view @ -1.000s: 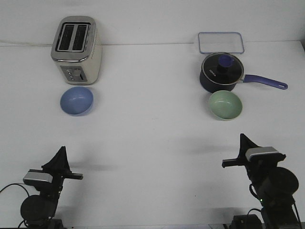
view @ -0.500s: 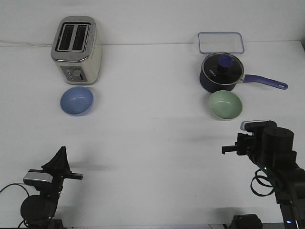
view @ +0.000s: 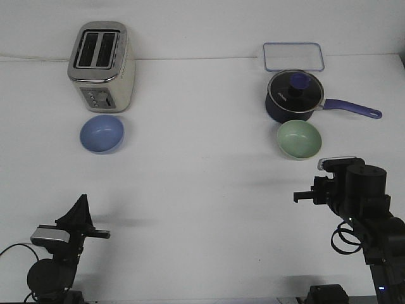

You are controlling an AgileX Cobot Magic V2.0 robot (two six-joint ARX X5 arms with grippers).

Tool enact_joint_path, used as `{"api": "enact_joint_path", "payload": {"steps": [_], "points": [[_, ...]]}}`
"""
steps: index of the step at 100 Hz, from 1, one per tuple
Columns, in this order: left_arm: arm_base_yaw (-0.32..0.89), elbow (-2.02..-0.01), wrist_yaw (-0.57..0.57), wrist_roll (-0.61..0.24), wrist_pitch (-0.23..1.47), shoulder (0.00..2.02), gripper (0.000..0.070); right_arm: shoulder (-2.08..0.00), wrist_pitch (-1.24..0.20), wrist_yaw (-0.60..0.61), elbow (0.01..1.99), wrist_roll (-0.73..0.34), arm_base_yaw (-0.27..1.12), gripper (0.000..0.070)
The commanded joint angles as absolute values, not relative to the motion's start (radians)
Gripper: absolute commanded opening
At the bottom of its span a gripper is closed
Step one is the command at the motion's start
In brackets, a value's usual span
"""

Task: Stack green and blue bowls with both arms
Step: 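Raise the right gripper and move it toward the pale green bowl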

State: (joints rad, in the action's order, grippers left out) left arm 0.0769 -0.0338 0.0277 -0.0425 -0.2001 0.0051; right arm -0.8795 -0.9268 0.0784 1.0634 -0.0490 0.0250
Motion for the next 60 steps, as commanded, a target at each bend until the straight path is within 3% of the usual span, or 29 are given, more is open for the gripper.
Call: {"api": "enact_joint_path", "payload": {"steps": [1, 8, 14, 60], "points": [[0.077, -0.014, 0.025, -0.035, -0.21, 0.003, 0.0011, -0.884, -0.921, 0.078, 1.084, -0.056, 0.025, 0.0236], [0.077, -0.014, 0.025, -0.035, -0.21, 0.003, 0.0011, -0.884, -0.922, 0.078, 1.084, -0.056, 0.025, 0.0426], [0.077, -0.014, 0.025, -0.035, -0.21, 0.003, 0.001, -0.884, -0.924, 0.078, 1.084, -0.056, 0.025, 0.0506], [0.077, -0.014, 0.025, -0.035, -0.21, 0.003, 0.0011, -0.916, -0.927, 0.04, 1.112, -0.072, 0.019, 0.0511]]}}
